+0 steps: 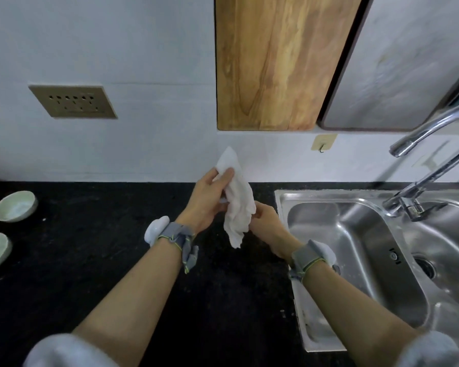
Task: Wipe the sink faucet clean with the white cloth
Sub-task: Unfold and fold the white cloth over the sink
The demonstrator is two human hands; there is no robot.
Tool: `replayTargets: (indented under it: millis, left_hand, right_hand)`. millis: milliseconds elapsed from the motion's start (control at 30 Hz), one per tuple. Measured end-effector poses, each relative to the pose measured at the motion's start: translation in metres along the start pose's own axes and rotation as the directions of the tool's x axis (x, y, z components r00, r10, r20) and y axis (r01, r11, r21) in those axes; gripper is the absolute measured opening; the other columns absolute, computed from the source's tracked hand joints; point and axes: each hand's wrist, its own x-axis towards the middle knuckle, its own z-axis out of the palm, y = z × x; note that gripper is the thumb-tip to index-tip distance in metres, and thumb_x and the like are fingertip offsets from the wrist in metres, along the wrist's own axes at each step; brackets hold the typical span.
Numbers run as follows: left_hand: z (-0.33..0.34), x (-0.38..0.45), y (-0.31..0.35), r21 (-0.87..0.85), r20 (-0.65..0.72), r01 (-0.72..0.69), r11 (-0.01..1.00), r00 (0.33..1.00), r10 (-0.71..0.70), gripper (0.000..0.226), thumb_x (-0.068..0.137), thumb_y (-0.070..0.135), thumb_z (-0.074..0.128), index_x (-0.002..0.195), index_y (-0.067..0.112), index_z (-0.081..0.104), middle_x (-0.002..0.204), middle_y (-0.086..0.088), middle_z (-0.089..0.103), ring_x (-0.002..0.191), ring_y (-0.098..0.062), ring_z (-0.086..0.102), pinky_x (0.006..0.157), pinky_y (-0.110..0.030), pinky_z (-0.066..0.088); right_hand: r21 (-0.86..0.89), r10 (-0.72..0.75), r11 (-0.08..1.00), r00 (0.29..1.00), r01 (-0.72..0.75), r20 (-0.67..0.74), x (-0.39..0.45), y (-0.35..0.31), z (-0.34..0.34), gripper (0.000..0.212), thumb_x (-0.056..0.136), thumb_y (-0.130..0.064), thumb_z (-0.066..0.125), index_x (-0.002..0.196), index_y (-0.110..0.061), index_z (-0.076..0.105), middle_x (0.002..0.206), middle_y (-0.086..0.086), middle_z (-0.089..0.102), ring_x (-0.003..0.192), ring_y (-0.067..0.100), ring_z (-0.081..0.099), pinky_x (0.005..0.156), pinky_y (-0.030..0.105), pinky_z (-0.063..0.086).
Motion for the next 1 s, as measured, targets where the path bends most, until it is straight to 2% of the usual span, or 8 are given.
replayTargets:
  millis: [133, 200, 267, 367, 567, 667, 833, 1000]
  left_hand:
    - [0.021, -0.001, 0.002, 0.179, -0.105, -0.131, 0.975, 0.983, 0.151, 0.026, 0.093, 0.035, 0.062, 0.108, 0.014, 0.063, 0.101, -0.009, 0.071, 0.093, -0.027, 0.071, 0.066, -0.039, 0.061]
    - [0.026, 0.0, 0.0, 0.297, -0.152, -0.175, 0.939, 0.962, 0.227, 0.025, 0.093, 0.039, 0.06, 0.1, 0.015, 0.063, 0.095, -0.01, 0.07, 0.087, -0.028, 0.071, 0.064, -0.039, 0.061]
    - [0.036, -0.001, -0.005, 0.462, -0.173, -0.212, 0.862, 0.931, 0.321, 0.032, 0.093, 0.042, 0.058, 0.093, 0.011, 0.064, 0.088, -0.016, 0.069, 0.082, -0.033, 0.069, 0.07, -0.046, 0.059]
    - [0.055, -0.007, -0.014, 0.565, -0.141, -0.257, 0.784, 0.906, 0.399, 0.035, 0.094, 0.042, 0.057, 0.09, 0.009, 0.066, 0.084, -0.01, 0.07, 0.077, -0.025, 0.068, 0.073, -0.044, 0.057]
    - [0.068, -0.015, -0.015, 0.506, -0.042, -0.227, 0.832, 0.957, 0.287, 0.028, 0.094, 0.041, 0.058, 0.087, 0.016, 0.07, 0.085, -0.001, 0.073, 0.076, -0.015, 0.068, 0.07, -0.032, 0.054]
    - [0.069, -0.023, -0.017, 0.508, -0.012, -0.184, 0.841, 0.975, 0.22, 0.029, 0.092, 0.041, 0.062, 0.093, 0.014, 0.071, 0.091, -0.004, 0.074, 0.087, -0.021, 0.07, 0.078, -0.035, 0.056]
    - [0.065, -0.028, -0.017, 0.548, -0.01, -0.165, 0.82, 0.979, 0.204, 0.028, 0.089, 0.041, 0.067, 0.095, 0.015, 0.073, 0.091, -0.003, 0.075, 0.087, -0.023, 0.072, 0.078, -0.038, 0.057]
    - [0.052, -0.025, -0.008, 0.539, -0.16, -0.088, 0.838, 0.966, 0.204, 0.065, 0.08, 0.046, 0.074, 0.132, 0.01, 0.058, 0.122, -0.005, 0.065, 0.106, -0.021, 0.065, 0.092, -0.036, 0.054]
  right_hand:
    - [0.422, 0.041, 0.906, 0.999, -0.036, -0.003, -0.002, -0.011, -0.025, 0.016, 0.097, -0.015, 0.053, 0.097, -0.015, 0.069, 0.096, 0.01, 0.072, 0.088, 0.023, 0.066, 0.07, 0.03, 0.056]
    - [0.604, 0.084, 0.781, 0.986, -0.156, 0.146, -0.003, -0.017, -0.032, 0.042, 0.1, -0.044, 0.048, 0.11, -0.009, 0.068, 0.104, 0.012, 0.071, 0.098, 0.029, 0.065, 0.08, 0.036, 0.054]
    - [0.577, 0.048, 0.794, 0.966, -0.19, 0.252, -0.008, -0.019, -0.043, 0.062, 0.094, -0.059, 0.05, 0.127, -0.008, 0.062, 0.121, 0.015, 0.068, 0.112, 0.03, 0.065, 0.094, 0.042, 0.051]
    - [0.413, 0.031, 0.904, 0.979, -0.115, 0.204, -0.018, -0.017, -0.056, 0.053, 0.087, -0.048, 0.068, 0.12, -0.008, 0.065, 0.113, 0.012, 0.072, 0.1, 0.026, 0.071, 0.084, 0.036, 0.057]
    - [0.419, 0.071, 0.906, 0.997, -0.063, -0.002, -0.024, -0.008, -0.081, 0.04, 0.09, -0.041, 0.067, 0.107, -0.005, 0.069, 0.104, 0.008, 0.076, 0.096, 0.024, 0.073, 0.081, 0.038, 0.061]
    - [0.462, 0.065, 0.882, 0.995, -0.093, 0.076, -0.025, -0.008, -0.095, 0.037, 0.092, -0.031, 0.068, 0.112, 0.0, 0.067, 0.114, 0.013, 0.073, 0.103, 0.028, 0.07, 0.081, 0.036, 0.058]
    - [0.641, -0.042, 0.695, 0.871, -0.327, 0.49, -0.031, -0.016, -0.101, 0.057, 0.09, -0.009, 0.061, 0.143, 0.004, 0.043, 0.13, 0.012, 0.055, 0.131, 0.035, 0.047, 0.117, 0.051, 0.027]
    - [0.65, -0.057, 0.728, 0.926, -0.217, 0.373, -0.035, -0.02, -0.108, 0.052, 0.093, -0.011, 0.059, 0.14, 0.006, 0.044, 0.142, 0.024, 0.05, 0.131, 0.043, 0.047, 0.113, 0.056, 0.033]
